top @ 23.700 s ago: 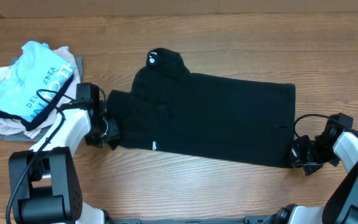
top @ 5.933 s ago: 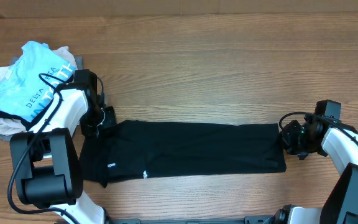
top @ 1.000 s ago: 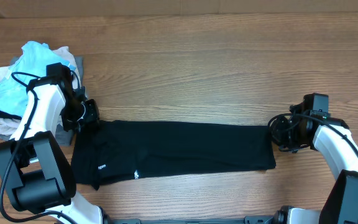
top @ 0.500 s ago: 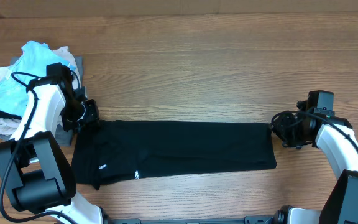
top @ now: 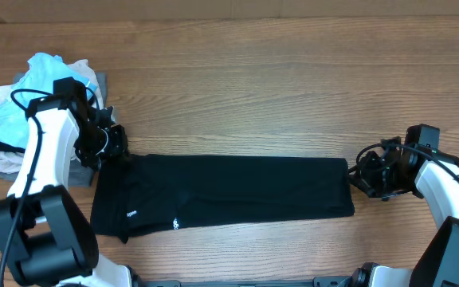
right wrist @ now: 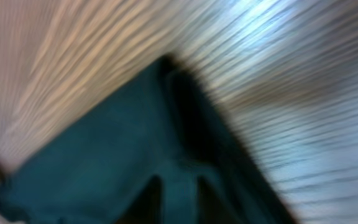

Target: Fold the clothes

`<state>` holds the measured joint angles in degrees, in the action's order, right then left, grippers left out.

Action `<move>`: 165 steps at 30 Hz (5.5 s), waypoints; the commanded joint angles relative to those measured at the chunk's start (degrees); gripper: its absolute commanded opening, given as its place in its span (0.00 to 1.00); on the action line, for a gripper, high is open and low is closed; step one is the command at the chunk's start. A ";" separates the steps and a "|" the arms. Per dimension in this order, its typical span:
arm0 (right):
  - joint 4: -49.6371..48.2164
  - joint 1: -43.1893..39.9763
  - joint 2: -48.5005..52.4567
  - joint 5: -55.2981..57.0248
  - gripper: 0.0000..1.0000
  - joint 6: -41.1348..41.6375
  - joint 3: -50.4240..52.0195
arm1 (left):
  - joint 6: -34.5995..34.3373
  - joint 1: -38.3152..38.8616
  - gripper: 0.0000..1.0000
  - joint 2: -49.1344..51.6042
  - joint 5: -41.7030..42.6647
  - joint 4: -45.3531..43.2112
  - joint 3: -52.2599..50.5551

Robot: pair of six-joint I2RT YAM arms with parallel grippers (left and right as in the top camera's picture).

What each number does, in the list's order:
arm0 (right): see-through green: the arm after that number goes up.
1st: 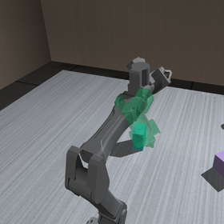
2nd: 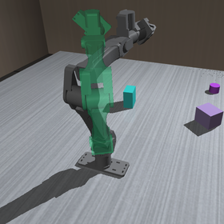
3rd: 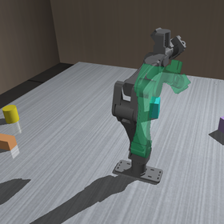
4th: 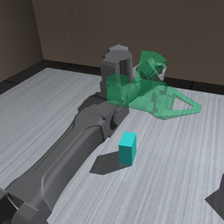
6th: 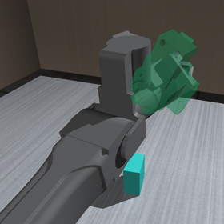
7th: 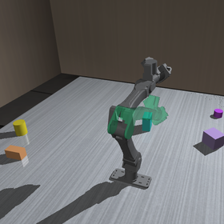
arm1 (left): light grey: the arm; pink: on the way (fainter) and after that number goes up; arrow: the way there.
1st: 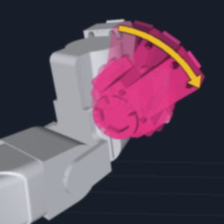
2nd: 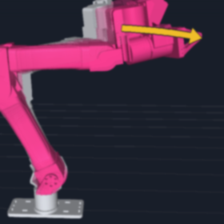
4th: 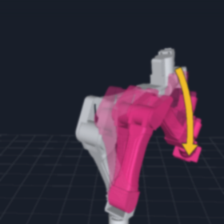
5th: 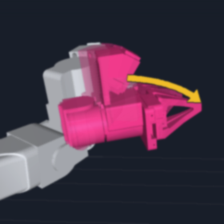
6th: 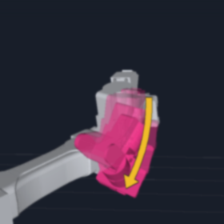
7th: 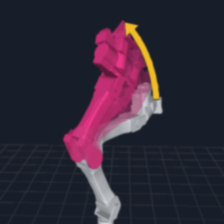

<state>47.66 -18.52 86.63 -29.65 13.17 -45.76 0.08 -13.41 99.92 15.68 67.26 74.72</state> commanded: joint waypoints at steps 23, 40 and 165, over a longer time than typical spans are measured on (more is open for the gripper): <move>-19.56 5.77 3.37 8.92 0.06 22.43 13.03 | -17.53 7.52 0.04 -0.96 1.42 -37.16 -31.76; -43.17 2.89 15.23 8.26 0.04 29.09 9.46 | -21.11 6.95 0.04 8.33 -6.47 -36.17 -12.15; 11.08 26.40 12.24 16.20 0.04 1.81 -22.71 | -1.33 7.06 1.00 7.98 0.00 10.05 40.19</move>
<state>59.48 5.19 100.31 -14.06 12.84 -68.29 -2.55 -6.13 107.66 15.62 77.21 113.97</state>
